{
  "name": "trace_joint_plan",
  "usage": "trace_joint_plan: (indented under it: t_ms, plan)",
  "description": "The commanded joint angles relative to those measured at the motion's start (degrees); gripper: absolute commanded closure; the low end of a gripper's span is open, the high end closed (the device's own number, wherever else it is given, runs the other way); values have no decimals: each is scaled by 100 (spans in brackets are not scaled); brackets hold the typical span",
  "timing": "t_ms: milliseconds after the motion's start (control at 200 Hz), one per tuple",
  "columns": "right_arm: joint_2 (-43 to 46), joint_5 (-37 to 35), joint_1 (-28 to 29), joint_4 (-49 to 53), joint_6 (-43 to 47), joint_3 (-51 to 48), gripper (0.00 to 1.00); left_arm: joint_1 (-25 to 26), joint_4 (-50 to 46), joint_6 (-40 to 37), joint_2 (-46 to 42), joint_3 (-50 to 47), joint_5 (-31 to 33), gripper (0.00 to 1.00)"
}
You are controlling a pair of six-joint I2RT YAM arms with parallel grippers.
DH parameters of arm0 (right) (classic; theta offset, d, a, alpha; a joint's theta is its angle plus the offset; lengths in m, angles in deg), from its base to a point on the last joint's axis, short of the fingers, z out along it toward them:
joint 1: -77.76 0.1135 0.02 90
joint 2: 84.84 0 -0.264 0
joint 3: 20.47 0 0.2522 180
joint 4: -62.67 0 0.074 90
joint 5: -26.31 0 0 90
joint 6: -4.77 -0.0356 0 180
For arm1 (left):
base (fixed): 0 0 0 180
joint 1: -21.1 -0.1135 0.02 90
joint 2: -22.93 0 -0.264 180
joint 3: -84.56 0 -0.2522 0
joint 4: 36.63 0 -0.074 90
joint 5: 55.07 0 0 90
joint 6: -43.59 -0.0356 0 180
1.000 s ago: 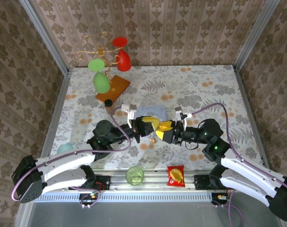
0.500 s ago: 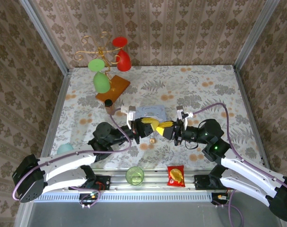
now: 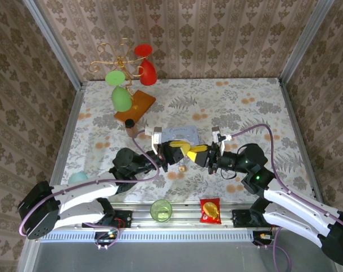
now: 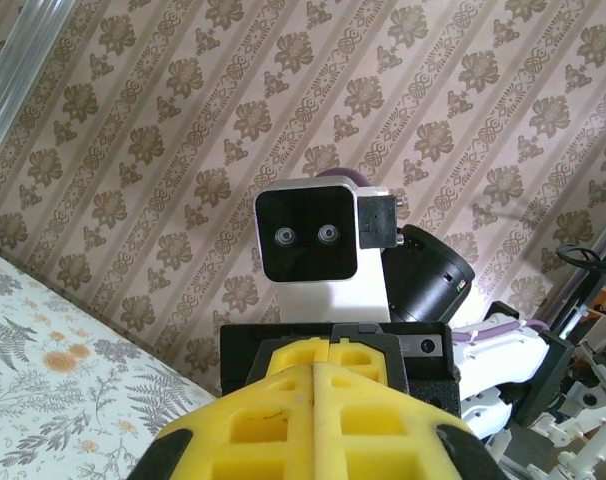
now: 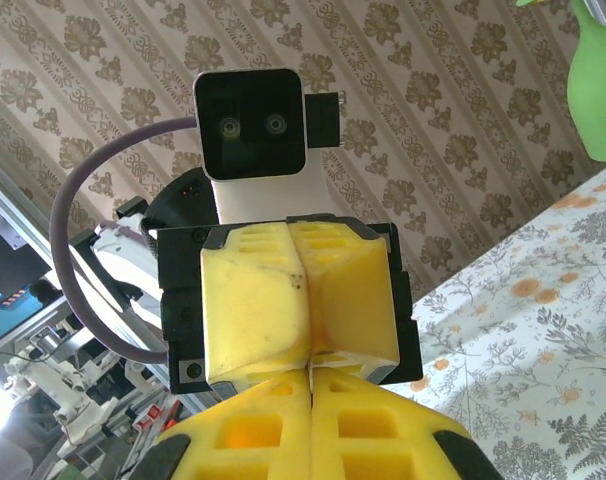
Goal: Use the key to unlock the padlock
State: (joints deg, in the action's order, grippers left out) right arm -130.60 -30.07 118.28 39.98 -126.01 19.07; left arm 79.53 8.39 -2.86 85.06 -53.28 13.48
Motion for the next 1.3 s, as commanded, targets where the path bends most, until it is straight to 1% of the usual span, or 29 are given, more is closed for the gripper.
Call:
trace_joint_plan:
  t_ms: [0,70,100,130,165,180,275,335,480,570,710,760,775,810,830,845,880,915,920,930,935,990,1035,1085,1140,1220,1255,1295]
  plan:
    - [109,19,71,-228,-9,-108,95,-25,404,130,-79,-162,293,100]
    - [77,74,66,-246,-32,-112,96,-38,512,171,-38,-195,326,100]
    - [53,76,78,-270,-51,-108,95,-37,517,189,-5,-187,313,100]
    - [30,84,77,-275,-67,-96,91,-37,536,198,36,-163,280,100]
    - [-7,113,72,-260,-77,-74,80,-38,574,212,76,-146,261,100]
    - [-24,128,78,-258,-78,-59,77,-30,589,234,94,-144,264,100]
    - [-153,231,97,-329,-80,-3,75,-46,845,323,167,-188,291,100]
    - [-197,233,106,-393,-75,10,79,-54,906,356,198,-186,287,100]
    - [-141,141,106,-415,-16,-42,91,-59,912,379,256,-142,177,100]
    - [-34,58,101,-440,-36,-97,93,-85,872,358,194,-137,143,100]
    - [200,-110,104,-294,56,-163,100,-128,535,321,38,-130,97,100]
    - [229,-96,106,-288,61,-170,100,-122,411,314,41,-86,27,100]
    - [226,-82,106,-285,61,-162,100,-129,377,312,45,-69,13,96]
    - [221,-55,104,-261,68,-153,100,-134,300,297,38,-54,1,66]
    - [211,-47,102,-238,76,-152,100,-145,251,281,9,-60,31,52]
    - [209,-49,99,-205,85,-150,100,-149,214,276,-15,-74,73,45]
    - [211,-67,105,-99,131,-149,100,-176,139,284,-114,-122,247,34]
    - [218,-126,104,50,183,-174,100,-225,50,300,-258,-190,472,14]
    - [221,-136,105,67,188,-180,100,-231,34,306,-282,-201,509,12]
    - [224,-157,106,133,198,-197,100,-243,5,311,-334,-216,574,4]
    - [225,-169,102,162,209,-205,100,-249,-19,311,-364,-227,612,2]
    - [276,-298,87,312,232,-328,100,-319,-348,301,-711,-269,932,0]
    - [330,-421,72,362,179,-474,100,-354,-943,234,-1010,-202,1152,0]
    - [397,-577,54,514,134,-572,100,-360,-1987,57,-1287,17,1425,0]
    - [469,-806,32,894,138,-589,100,-355,-3364,-119,-1491,315,1790,0]
    - [544,-1300,-23,1710,167,-516,100,-347,-4998,-136,-1435,717,2215,0]
    - [542,-1477,-87,2095,153,-452,100,-342,-5382,-133,-1310,795,2254,0]
    - [497,-1622,-194,2500,96,-385,100,-346,-5583,-89,-1125,790,2163,0]
